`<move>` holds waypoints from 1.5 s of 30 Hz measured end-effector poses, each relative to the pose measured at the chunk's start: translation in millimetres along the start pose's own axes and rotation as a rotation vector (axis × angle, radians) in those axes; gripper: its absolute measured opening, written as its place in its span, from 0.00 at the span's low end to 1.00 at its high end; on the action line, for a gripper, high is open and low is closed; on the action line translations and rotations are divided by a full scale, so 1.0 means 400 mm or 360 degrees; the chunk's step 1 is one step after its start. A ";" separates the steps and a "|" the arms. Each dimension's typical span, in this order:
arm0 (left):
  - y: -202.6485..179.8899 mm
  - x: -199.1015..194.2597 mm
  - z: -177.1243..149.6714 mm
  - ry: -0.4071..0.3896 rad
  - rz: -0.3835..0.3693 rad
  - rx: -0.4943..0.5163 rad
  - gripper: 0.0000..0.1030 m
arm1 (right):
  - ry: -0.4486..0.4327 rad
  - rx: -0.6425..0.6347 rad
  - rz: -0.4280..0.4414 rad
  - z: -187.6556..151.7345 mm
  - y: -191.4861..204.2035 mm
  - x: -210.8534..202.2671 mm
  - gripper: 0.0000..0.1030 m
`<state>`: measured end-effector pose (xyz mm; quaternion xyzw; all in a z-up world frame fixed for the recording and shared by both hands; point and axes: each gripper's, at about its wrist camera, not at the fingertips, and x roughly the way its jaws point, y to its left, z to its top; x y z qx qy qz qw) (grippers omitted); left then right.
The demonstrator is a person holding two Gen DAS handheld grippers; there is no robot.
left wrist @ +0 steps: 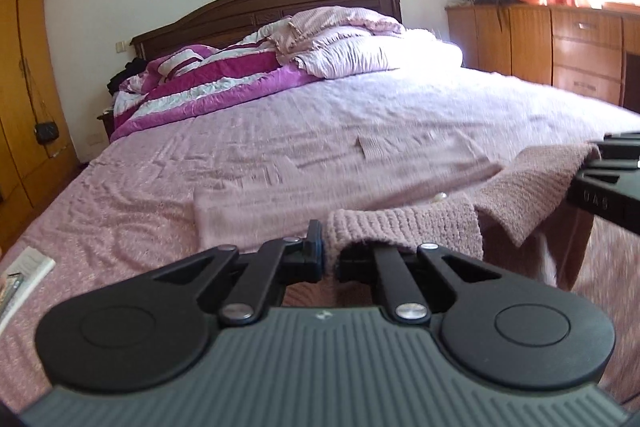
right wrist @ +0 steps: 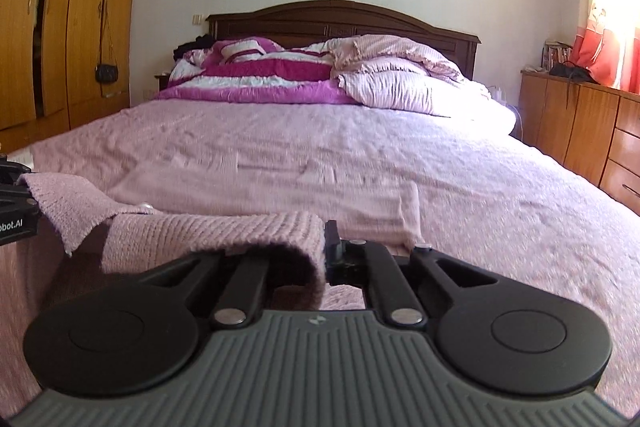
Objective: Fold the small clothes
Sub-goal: 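Lift the hem with both grippers and fold it toward the collar, then lower the hem onto the cardigan and open both grippers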
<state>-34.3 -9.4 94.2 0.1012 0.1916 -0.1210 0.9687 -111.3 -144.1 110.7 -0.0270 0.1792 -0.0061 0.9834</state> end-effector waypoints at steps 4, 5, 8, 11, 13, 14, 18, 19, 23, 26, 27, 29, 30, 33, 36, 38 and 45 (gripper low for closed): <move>0.014 0.040 0.034 -0.0040 0.0036 -0.0011 0.07 | -0.0040 -0.0005 0.0000 0.041 -0.005 0.045 0.06; 0.018 0.050 0.043 -0.0045 0.0036 -0.0025 0.07 | -0.0049 -0.0006 -0.0003 0.053 -0.006 0.058 0.06; 0.030 0.080 0.071 -0.0075 0.0053 -0.0065 0.07 | -0.0079 0.0002 -0.0007 0.084 -0.006 0.092 0.06; 0.040 0.112 0.100 -0.0116 0.0080 -0.0080 0.07 | -0.0120 0.0000 -0.0019 0.114 -0.008 0.127 0.06; 0.047 0.137 0.123 -0.0146 0.0088 -0.0088 0.07 | -0.0142 -0.0006 -0.0027 0.138 -0.009 0.154 0.06; 0.052 0.151 0.135 -0.0162 0.0095 -0.0086 0.07 | -0.0152 -0.0005 -0.0032 0.151 -0.011 0.171 0.06; 0.062 0.223 0.178 -0.0201 0.0132 -0.0084 0.07 | -0.0161 0.0012 -0.0040 0.190 -0.020 0.251 0.06; 0.063 0.245 0.186 -0.0202 0.0137 -0.0085 0.07 | -0.0157 0.0015 -0.0042 0.198 -0.021 0.276 0.06; 0.066 0.344 0.194 -0.0157 0.0168 -0.0085 0.07 | -0.0117 0.0006 -0.0062 0.207 -0.016 0.386 0.06; 0.073 0.418 0.178 -0.0093 0.0183 -0.0089 0.07 | -0.0059 -0.0018 -0.0084 0.193 -0.015 0.478 0.06; 0.076 0.442 0.169 -0.0067 0.0186 -0.0099 0.07 | -0.0037 -0.0022 -0.0091 0.184 -0.016 0.508 0.06; 0.082 0.492 0.154 -0.0004 0.0187 -0.0113 0.07 | 0.0012 -0.0025 -0.0095 0.165 -0.017 0.568 0.06; 0.085 0.514 0.144 0.0024 0.0187 -0.0118 0.07 | 0.0037 -0.0023 -0.0094 0.155 -0.017 0.599 0.06; 0.091 0.576 0.116 0.0111 0.0180 -0.0122 0.08 | 0.0105 -0.0026 -0.0107 0.125 -0.014 0.673 0.06; 0.098 0.626 0.087 0.0196 0.0176 -0.0142 0.09 | 0.0181 0.0001 -0.0100 0.088 -0.015 0.730 0.07; 0.104 0.643 0.068 0.0235 0.0160 -0.0176 0.10 | 0.0212 0.0013 -0.0095 0.063 -0.015 0.754 0.07; 0.097 0.648 0.059 0.0242 0.0163 -0.0144 0.11 | 0.0223 0.0006 -0.0068 0.036 -0.015 0.776 0.17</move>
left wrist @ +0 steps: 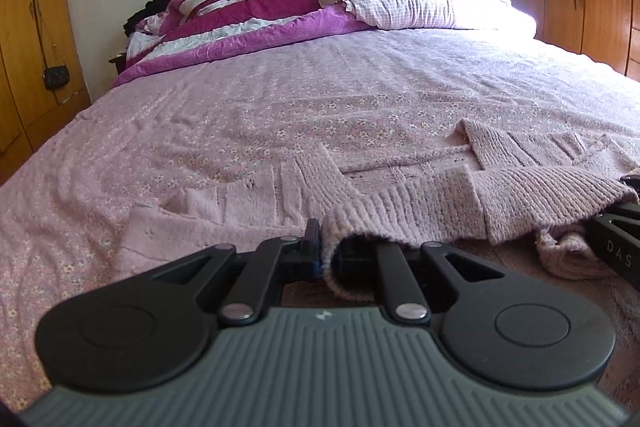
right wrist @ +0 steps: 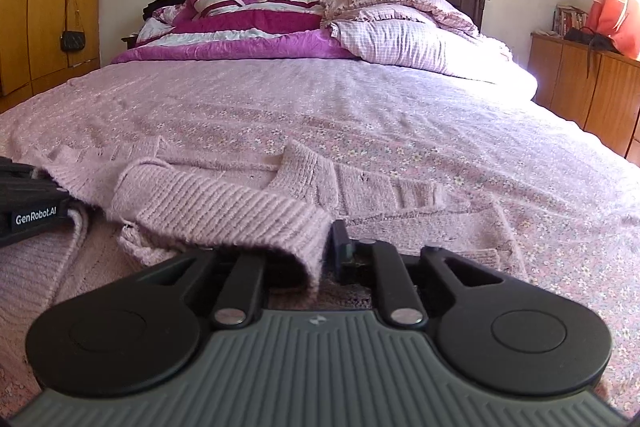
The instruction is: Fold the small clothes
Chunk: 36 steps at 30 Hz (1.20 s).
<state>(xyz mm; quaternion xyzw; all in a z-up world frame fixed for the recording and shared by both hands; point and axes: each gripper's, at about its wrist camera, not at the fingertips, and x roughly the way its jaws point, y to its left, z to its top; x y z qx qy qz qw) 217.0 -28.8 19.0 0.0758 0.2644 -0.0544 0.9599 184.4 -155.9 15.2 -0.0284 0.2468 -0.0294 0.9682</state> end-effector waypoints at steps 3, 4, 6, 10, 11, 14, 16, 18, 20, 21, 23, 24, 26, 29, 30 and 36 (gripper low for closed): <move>0.002 -0.009 0.009 0.0018 0.0006 0.0005 0.21 | 0.0002 0.0004 0.0005 0.001 -0.002 0.001 0.18; 0.004 -0.015 0.013 0.0025 0.0017 0.0008 0.30 | 0.0004 0.0009 0.0013 0.003 -0.004 -0.002 0.19; 0.011 -0.032 0.017 0.0033 0.0030 0.0012 0.42 | -0.0004 0.0011 0.0040 0.008 -0.007 -0.014 0.29; 0.031 -0.086 0.022 0.0035 -0.0002 -0.0006 0.56 | -0.0067 0.0008 0.0045 0.009 -0.022 -0.078 0.56; 0.034 -0.100 0.021 0.0035 -0.0014 -0.0015 0.58 | -0.0074 0.0005 0.0046 0.008 -0.028 -0.095 0.57; 0.037 -0.142 0.015 0.0037 -0.0054 -0.0032 0.59 | -0.0078 0.0017 0.0050 -0.002 -0.048 -0.152 0.57; 0.034 -0.168 0.008 0.0040 -0.0062 -0.0030 0.59 | -0.0085 0.0030 0.0059 -0.010 -0.055 -0.189 0.58; 0.029 -0.193 -0.001 0.0048 -0.0072 -0.0022 0.59 | -0.0092 0.0034 0.0060 -0.021 -0.057 -0.227 0.58; 0.025 -0.217 -0.011 0.0055 -0.0083 -0.0013 0.59 | -0.0098 0.0035 0.0067 -0.030 -0.054 -0.261 0.59; 0.023 -0.229 -0.016 0.0056 -0.0084 -0.0009 0.59 | -0.0102 0.0034 0.0073 -0.034 -0.054 -0.277 0.59; 0.022 -0.251 -0.027 0.0060 -0.0081 -0.0011 0.59 | -0.0111 0.0037 0.0077 -0.037 -0.051 -0.304 0.59; 0.023 -0.262 -0.032 0.0063 -0.0083 -0.0015 0.59 | -0.0114 0.0042 0.0078 -0.039 -0.050 -0.317 0.59; 0.025 -0.283 -0.041 0.0070 -0.0088 -0.0019 0.59 | -0.0115 0.0051 0.0090 -0.041 -0.048 -0.341 0.59; 0.026 -0.311 -0.056 0.0070 -0.0087 -0.0009 0.59 | -0.0120 0.0041 0.0101 -0.046 -0.039 -0.378 0.59; 0.027 -0.319 -0.060 0.0070 -0.0084 -0.0010 0.59 | -0.0119 0.0033 0.0106 -0.048 -0.034 -0.389 0.59; 0.029 -0.365 -0.082 0.0061 -0.0104 -0.0027 0.59 | -0.0086 0.0000 0.0128 -0.061 -0.002 -0.448 0.59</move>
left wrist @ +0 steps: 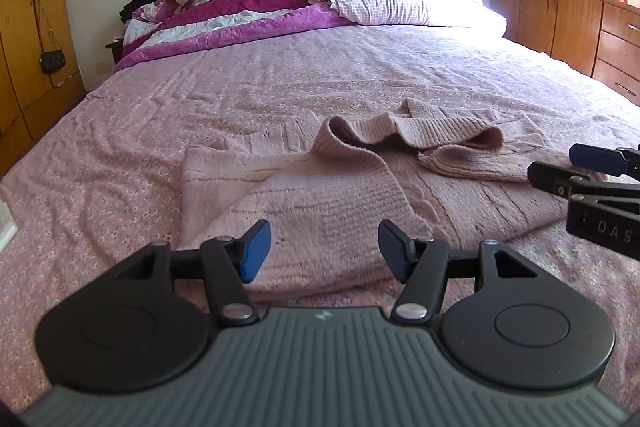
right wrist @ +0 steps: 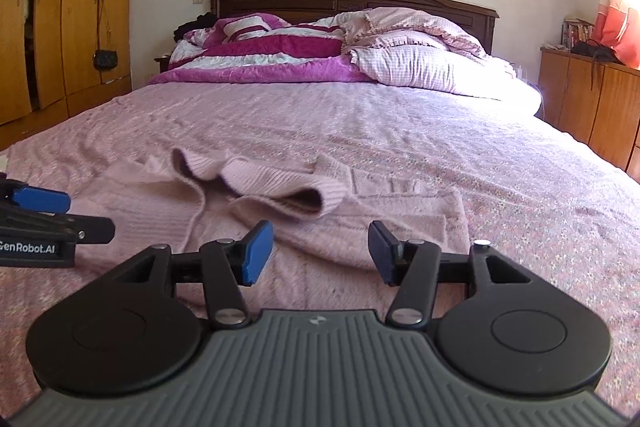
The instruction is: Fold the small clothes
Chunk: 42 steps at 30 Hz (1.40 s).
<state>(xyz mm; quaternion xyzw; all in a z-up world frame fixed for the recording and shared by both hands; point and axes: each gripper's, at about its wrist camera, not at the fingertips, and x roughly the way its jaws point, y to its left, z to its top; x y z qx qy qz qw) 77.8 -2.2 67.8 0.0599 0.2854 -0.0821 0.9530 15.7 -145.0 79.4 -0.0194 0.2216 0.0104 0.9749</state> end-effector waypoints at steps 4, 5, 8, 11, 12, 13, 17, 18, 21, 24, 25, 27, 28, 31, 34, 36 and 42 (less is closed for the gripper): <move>-0.009 -0.030 -0.017 -0.0008 0.0004 0.0029 0.59 | 0.0020 -0.0009 0.0000 -0.017 0.025 -0.040 0.59; -0.010 -0.038 -0.021 -0.0008 -0.0006 0.0026 0.59 | 0.0024 -0.0010 -0.0003 -0.021 0.030 -0.050 0.59; -0.014 -0.057 -0.032 -0.0002 -0.0026 0.0029 0.59 | 0.0030 -0.0017 -0.0005 -0.026 0.035 -0.077 0.59; -0.026 -0.066 -0.043 -0.0001 -0.0029 0.0050 0.59 | 0.0035 -0.0033 -0.0005 -0.034 0.049 -0.103 0.59; -0.031 -0.067 -0.044 -0.0006 -0.0033 0.0055 0.59 | 0.0039 -0.0039 -0.0002 -0.037 0.051 -0.109 0.59; -0.035 -0.064 -0.044 -0.0007 -0.0046 0.0066 0.59 | 0.0044 -0.0045 0.0002 -0.038 0.052 -0.113 0.59; -0.063 -0.045 -0.044 -0.0016 -0.0070 0.0168 0.59 | 0.0062 -0.0042 -0.0006 -0.046 0.051 -0.116 0.59; -0.069 -0.039 -0.045 -0.0022 -0.0064 0.0203 0.59 | 0.0068 -0.0034 -0.0010 -0.048 0.049 -0.114 0.59; -0.085 -0.019 -0.046 -0.0035 -0.0054 0.0295 0.59 | 0.0089 -0.0005 -0.0018 -0.053 0.040 -0.098 0.59; -0.095 0.007 -0.051 -0.0049 -0.0067 0.0381 0.59 | 0.0110 0.0011 -0.0029 -0.061 0.035 -0.076 0.59; -0.096 0.018 -0.051 -0.0042 -0.0075 0.0404 0.59 | 0.0117 0.0015 -0.0029 -0.064 0.033 -0.068 0.59; -0.098 0.042 -0.054 -0.0022 -0.0079 0.0438 0.59 | 0.0130 0.0027 -0.0031 -0.067 0.028 -0.050 0.59; -0.098 0.054 -0.055 -0.0011 -0.0081 0.0453 0.59 | 0.0135 0.0037 -0.0032 -0.068 0.026 -0.040 0.59; -0.094 0.083 -0.060 0.0004 -0.0081 0.0477 0.59 | 0.0148 0.0070 -0.0030 -0.070 0.020 -0.012 0.59; -0.084 0.111 -0.062 0.0032 -0.0069 0.0469 0.60 | 0.0155 0.0088 -0.0021 -0.069 0.017 0.010 0.60; -0.076 0.121 -0.060 0.0024 -0.0061 0.0445 0.62 | 0.0151 0.0076 -0.0016 -0.067 0.018 0.023 0.60; -0.074 0.136 -0.058 -0.0079 -0.0041 0.0476 0.61 | 0.0128 0.0025 -0.0014 -0.054 0.023 0.070 0.71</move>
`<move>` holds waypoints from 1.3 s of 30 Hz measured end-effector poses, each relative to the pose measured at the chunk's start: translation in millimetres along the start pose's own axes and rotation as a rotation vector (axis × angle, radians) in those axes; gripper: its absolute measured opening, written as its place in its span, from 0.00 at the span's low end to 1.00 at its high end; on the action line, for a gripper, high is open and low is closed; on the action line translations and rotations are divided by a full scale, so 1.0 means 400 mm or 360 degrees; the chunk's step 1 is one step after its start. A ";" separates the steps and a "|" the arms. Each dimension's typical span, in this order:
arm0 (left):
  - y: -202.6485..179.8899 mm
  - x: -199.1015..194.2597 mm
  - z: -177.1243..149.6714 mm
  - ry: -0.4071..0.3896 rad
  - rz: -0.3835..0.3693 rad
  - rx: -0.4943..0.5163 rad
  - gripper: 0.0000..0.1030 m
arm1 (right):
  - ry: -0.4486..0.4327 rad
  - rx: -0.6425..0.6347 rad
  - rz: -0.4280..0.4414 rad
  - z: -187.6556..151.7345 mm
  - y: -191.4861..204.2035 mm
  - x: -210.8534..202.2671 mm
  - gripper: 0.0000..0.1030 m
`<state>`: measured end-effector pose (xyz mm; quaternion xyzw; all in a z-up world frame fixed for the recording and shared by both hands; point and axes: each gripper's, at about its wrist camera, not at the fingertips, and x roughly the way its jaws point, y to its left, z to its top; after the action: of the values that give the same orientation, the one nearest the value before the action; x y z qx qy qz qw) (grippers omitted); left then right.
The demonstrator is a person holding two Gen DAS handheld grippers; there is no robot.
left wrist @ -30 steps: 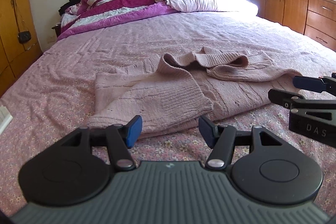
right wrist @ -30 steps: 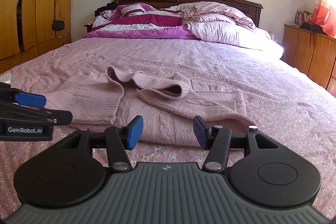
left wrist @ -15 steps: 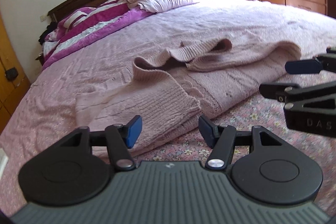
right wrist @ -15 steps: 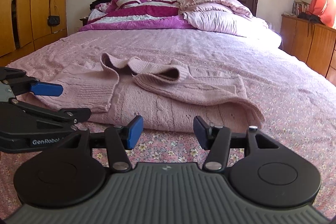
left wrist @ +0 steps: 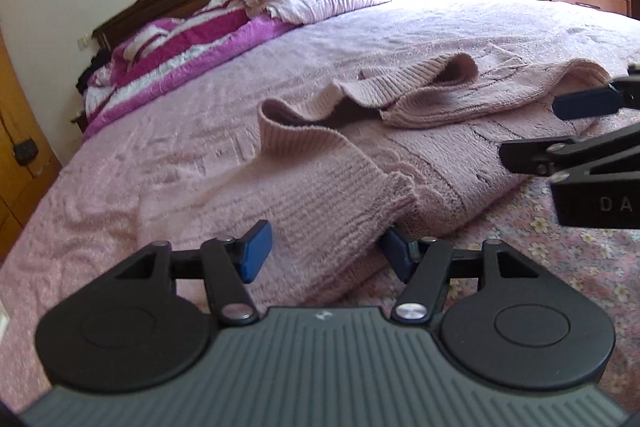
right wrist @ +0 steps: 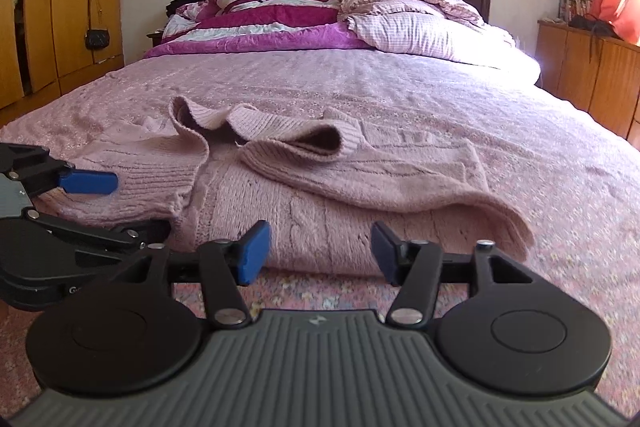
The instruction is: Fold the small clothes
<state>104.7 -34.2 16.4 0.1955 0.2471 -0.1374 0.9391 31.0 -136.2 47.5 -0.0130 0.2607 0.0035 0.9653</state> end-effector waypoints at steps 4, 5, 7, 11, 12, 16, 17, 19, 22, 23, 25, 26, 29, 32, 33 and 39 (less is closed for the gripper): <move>0.011 -0.007 0.004 -0.0041 -0.0089 -0.0023 0.24 | -0.0030 -0.0074 0.0023 0.025 0.005 0.030 0.71; 0.015 -0.010 0.006 -0.0045 -0.0116 -0.0043 0.21 | -0.0036 -0.0092 0.0029 0.031 0.007 0.038 0.71; 0.026 -0.019 0.010 -0.0063 -0.0138 -0.0078 0.20 | -0.0030 -0.0123 0.0045 0.041 0.010 0.057 0.72; 0.051 -0.031 0.015 -0.0063 -0.0192 -0.0137 0.19 | -0.0014 -0.0177 0.0079 0.054 0.012 0.094 0.72; 0.057 -0.031 0.016 -0.0059 -0.0190 -0.0145 0.19 | -0.0013 -0.0188 0.0085 0.056 0.013 0.101 0.71; 0.094 -0.026 0.023 -0.0049 -0.0174 -0.0226 0.19 | 0.0002 -0.0159 0.0147 0.067 0.005 0.130 0.71; 0.103 -0.020 0.023 -0.0037 -0.0171 -0.0243 0.19 | 0.0007 -0.0135 0.0162 0.070 0.000 0.138 0.71; 0.110 -0.005 0.023 -0.0009 -0.0162 -0.0251 0.20 | 0.0021 -0.0087 0.0178 0.079 -0.011 0.157 0.71; 0.114 0.012 0.022 0.0002 -0.0177 -0.0294 0.20 | 0.0031 -0.0075 0.0186 0.089 -0.014 0.180 0.71; 0.114 0.014 0.022 -0.0003 -0.0196 -0.0303 0.20 | 0.0027 -0.0088 0.0182 0.087 -0.009 0.185 0.71; 0.110 0.013 0.023 -0.0020 -0.0228 -0.0300 0.20 | 0.0017 -0.0128 0.0174 0.083 0.001 0.195 0.70; 0.107 0.012 0.023 -0.0028 -0.0246 -0.0293 0.20 | 0.0006 -0.0148 0.0169 0.079 0.006 0.198 0.66; 0.095 0.011 0.016 -0.0017 -0.0310 -0.0270 0.20 | -0.0029 -0.0210 0.0149 0.067 0.018 0.199 0.56; 0.072 0.013 0.004 0.0006 -0.0310 -0.0199 0.21 | -0.0054 -0.0249 0.0140 0.061 0.022 0.195 0.49; 0.064 0.015 0.002 0.0012 -0.0297 -0.0166 0.21 | -0.0058 -0.0266 0.0138 0.060 0.025 0.195 0.45; 0.063 0.010 0.013 -0.0025 -0.0226 -0.0095 0.10 | -0.0094 -0.0352 0.0075 0.063 0.028 0.189 0.14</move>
<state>119.1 -14.9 26.1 0.1484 0.2568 -0.1977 0.9343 108.9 -124.5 30.9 -0.1132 0.2304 0.0553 0.9649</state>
